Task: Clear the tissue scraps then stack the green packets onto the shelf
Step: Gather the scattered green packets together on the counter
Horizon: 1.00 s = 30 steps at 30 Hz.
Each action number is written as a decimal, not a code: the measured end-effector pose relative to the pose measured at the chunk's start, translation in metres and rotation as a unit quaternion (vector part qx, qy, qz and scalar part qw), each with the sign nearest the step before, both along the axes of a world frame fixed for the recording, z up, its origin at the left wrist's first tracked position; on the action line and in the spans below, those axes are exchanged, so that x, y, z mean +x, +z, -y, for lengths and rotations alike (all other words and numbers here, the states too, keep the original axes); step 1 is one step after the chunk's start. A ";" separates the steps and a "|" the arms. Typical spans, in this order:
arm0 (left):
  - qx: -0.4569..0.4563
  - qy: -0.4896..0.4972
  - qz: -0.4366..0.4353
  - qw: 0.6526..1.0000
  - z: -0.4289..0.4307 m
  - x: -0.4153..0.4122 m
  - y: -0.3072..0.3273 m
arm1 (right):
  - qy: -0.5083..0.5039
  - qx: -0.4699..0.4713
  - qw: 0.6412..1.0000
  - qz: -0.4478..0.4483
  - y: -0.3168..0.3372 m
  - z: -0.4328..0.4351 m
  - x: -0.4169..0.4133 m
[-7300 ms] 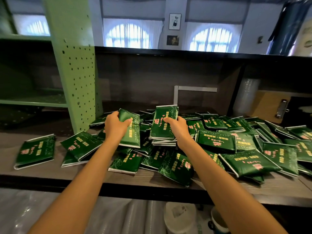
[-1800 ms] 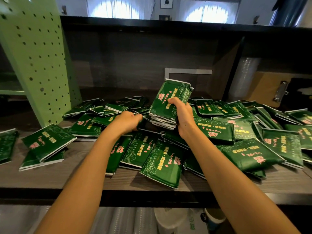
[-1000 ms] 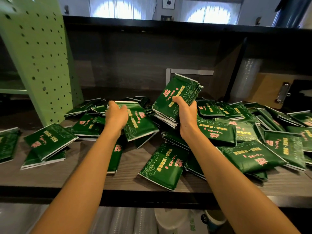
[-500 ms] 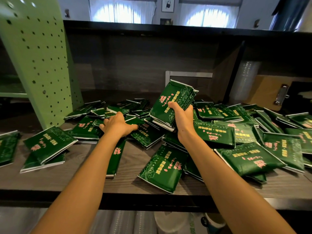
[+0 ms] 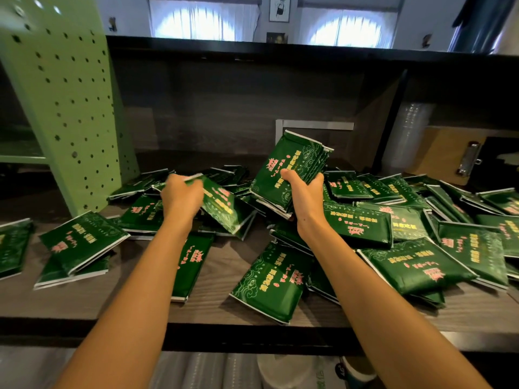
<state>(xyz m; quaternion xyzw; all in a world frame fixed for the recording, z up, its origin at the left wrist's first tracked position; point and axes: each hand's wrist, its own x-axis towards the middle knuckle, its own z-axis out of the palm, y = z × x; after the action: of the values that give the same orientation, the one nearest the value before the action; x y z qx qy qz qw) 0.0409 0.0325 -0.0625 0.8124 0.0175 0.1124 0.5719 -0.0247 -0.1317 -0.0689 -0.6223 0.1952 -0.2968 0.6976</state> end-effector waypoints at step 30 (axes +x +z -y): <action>-0.063 -0.112 0.117 0.985 0.024 -0.036 0.003 | 0.123 -0.010 0.992 -0.013 -0.002 -0.013 -0.006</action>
<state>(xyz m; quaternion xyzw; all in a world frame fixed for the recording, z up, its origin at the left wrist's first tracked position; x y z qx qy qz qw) 0.0047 0.0081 -0.0599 0.7526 -0.1338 0.1406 0.6292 -0.0310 -0.1188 -0.0710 -0.6525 0.1230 -0.2022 0.7199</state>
